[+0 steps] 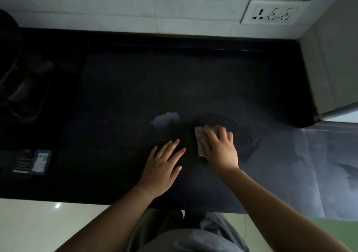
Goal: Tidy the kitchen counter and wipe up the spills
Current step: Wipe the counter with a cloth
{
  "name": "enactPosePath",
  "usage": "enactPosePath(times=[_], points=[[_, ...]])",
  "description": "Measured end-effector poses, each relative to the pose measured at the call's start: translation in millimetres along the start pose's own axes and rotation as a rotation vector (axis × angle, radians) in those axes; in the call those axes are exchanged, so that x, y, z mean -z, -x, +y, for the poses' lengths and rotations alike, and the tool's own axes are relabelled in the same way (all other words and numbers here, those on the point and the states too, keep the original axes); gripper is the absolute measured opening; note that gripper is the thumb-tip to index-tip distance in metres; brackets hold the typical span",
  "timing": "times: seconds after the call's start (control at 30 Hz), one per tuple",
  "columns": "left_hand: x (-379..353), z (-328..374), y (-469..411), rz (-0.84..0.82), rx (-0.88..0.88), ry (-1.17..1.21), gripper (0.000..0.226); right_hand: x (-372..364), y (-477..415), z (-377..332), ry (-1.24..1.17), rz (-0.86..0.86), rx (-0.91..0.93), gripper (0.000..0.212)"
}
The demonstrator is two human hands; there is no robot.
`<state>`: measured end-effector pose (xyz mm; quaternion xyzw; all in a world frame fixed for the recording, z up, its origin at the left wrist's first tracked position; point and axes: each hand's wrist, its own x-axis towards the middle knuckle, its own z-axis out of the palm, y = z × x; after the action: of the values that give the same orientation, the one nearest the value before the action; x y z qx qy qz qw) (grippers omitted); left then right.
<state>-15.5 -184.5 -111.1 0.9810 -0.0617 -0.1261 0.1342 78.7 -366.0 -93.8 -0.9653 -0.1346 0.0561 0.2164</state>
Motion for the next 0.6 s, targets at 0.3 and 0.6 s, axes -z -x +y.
enactPosePath(times=[0.3,0.6], points=[[-2.6,-0.1,0.1,0.014,0.005,0.004,0.052,56.0,8.8,48.1,-0.137,0.209,-0.137,0.030],[-1.4,0.9,0.1,0.005,-0.006,0.013,0.053,10.7,66.6,30.4,0.053,0.006,-0.080,0.039]])
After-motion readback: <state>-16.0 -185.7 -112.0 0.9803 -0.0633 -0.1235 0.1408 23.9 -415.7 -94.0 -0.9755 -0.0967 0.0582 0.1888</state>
